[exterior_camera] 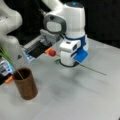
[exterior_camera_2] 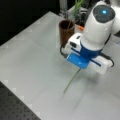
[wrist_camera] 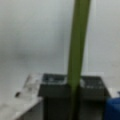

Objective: Flower insertion into a vase

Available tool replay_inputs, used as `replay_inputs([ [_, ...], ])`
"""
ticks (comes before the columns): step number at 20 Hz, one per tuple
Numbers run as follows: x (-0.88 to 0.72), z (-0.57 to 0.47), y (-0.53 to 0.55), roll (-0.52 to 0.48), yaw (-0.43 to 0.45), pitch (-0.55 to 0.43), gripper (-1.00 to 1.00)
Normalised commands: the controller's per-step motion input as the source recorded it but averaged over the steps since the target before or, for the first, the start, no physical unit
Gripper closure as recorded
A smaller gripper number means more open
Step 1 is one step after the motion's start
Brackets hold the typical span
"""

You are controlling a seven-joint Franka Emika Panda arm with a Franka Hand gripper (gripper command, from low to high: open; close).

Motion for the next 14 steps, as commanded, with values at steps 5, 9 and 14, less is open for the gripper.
replay_inputs([
  [5, -0.31, 0.15, -0.18, 0.187, -0.040, -0.001, 1.00],
  [9, -0.51, 0.27, -0.25, 0.206, -0.040, -0.041, 1.00],
  [14, -0.52, 0.16, -0.28, 0.229, -0.030, -0.066, 1.00],
])
